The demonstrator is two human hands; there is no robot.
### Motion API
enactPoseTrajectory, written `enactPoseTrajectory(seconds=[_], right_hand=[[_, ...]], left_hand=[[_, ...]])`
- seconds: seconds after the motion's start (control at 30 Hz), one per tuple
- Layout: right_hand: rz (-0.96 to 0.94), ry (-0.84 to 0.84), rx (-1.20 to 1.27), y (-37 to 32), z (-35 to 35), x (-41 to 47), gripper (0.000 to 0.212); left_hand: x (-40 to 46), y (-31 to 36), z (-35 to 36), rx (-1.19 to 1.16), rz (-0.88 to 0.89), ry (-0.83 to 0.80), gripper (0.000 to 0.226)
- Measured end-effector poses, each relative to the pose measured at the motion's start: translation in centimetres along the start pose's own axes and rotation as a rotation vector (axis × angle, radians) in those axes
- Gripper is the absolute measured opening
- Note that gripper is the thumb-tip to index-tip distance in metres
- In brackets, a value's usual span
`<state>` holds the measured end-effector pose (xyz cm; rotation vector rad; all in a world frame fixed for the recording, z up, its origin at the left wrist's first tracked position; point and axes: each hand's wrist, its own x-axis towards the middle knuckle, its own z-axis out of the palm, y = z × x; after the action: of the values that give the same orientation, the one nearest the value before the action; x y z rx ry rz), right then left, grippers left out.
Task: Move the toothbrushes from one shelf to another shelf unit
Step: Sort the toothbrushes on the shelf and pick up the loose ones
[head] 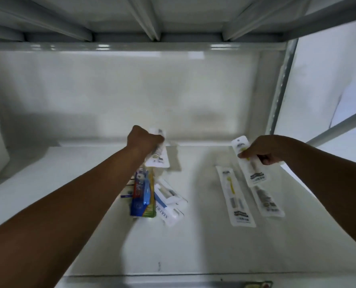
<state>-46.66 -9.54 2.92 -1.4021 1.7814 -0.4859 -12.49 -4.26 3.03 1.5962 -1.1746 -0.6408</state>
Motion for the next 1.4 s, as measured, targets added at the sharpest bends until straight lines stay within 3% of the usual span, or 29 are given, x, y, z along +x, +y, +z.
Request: enactPoseTrajectory(seconds=[0.2,0.37,0.57,1.07,1.23,1.33,1.4], right_hand=[[0.108,0.003,-0.063,3.3,-2.2,-1.5,0.037],[0.156,-0.044,-0.115,4.9,-2.2,-2.6,0.032],[0.157,-0.066,-0.118,5.6,-0.7,-1.6,0.031],[0.310,-0.034,-0.314,5.2,-1.0,-2.1,0.056],[0.091,0.140,-0.351,1.6,-0.9,-2.1,0.069],[-0.126,0.233,-0.363,-2.3,1.7,-2.1,0.070],[-0.238,0.179,-0.322,-5.1,4.9,-2.4,0.059]], left_hand=[[-4.4,3.0,11.1,-0.016,0.010,-0.220,0.060],[-8.0,1.7,16.7,0.059,-0.004,-0.358,0.072],[-10.2,-0.5,17.7,0.212,0.063,-0.332,0.073],[-11.5,0.4,18.4,0.173,0.149,-0.365,0.055],[-10.7,0.6,14.8,0.296,0.277,-0.308,0.039],[-8.6,0.1,10.0,0.343,0.297,-0.141,0.030],[-6.9,-1.0,5.9,0.337,0.252,-0.010,0.031]])
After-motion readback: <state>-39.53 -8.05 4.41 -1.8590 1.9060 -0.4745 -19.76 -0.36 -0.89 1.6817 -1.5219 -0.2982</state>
